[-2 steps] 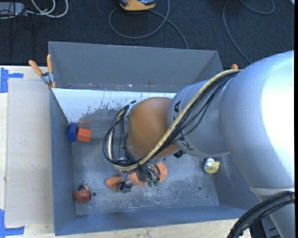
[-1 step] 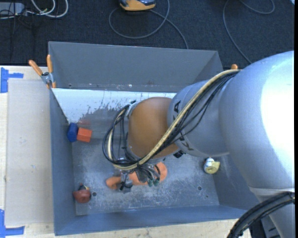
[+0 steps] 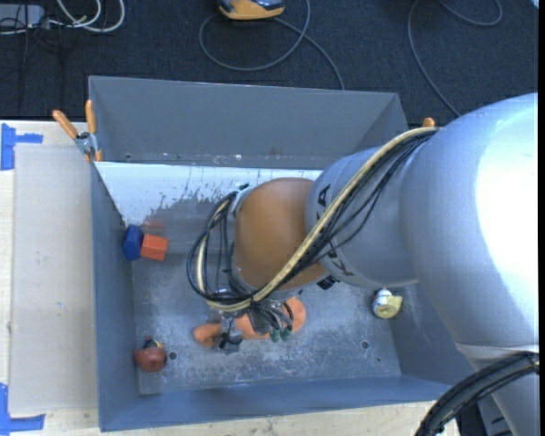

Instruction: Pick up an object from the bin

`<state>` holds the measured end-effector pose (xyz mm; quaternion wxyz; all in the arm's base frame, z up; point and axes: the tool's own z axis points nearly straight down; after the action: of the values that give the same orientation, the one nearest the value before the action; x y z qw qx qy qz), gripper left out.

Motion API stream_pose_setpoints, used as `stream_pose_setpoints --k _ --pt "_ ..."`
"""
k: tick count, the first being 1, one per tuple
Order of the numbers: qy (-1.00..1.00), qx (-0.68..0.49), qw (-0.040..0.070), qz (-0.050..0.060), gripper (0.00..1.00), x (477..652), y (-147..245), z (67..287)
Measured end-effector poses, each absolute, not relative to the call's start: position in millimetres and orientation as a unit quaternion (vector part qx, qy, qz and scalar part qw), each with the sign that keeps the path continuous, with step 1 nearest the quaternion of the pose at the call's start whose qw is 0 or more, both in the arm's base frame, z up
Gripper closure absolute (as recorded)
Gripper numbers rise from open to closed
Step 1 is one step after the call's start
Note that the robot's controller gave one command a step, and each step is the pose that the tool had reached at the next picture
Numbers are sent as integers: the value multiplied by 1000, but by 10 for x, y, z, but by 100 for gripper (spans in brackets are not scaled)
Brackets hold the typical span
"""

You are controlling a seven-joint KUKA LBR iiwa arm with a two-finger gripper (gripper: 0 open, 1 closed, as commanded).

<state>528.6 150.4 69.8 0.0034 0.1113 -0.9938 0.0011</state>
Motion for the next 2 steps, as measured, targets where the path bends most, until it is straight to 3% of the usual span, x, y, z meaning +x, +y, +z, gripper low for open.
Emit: stream_pose_setpoints --k 1,2 --pt "-994 111 3 1 100 5286 1504 698" --pt "-975 221 5 1 100 5094 1572 693"
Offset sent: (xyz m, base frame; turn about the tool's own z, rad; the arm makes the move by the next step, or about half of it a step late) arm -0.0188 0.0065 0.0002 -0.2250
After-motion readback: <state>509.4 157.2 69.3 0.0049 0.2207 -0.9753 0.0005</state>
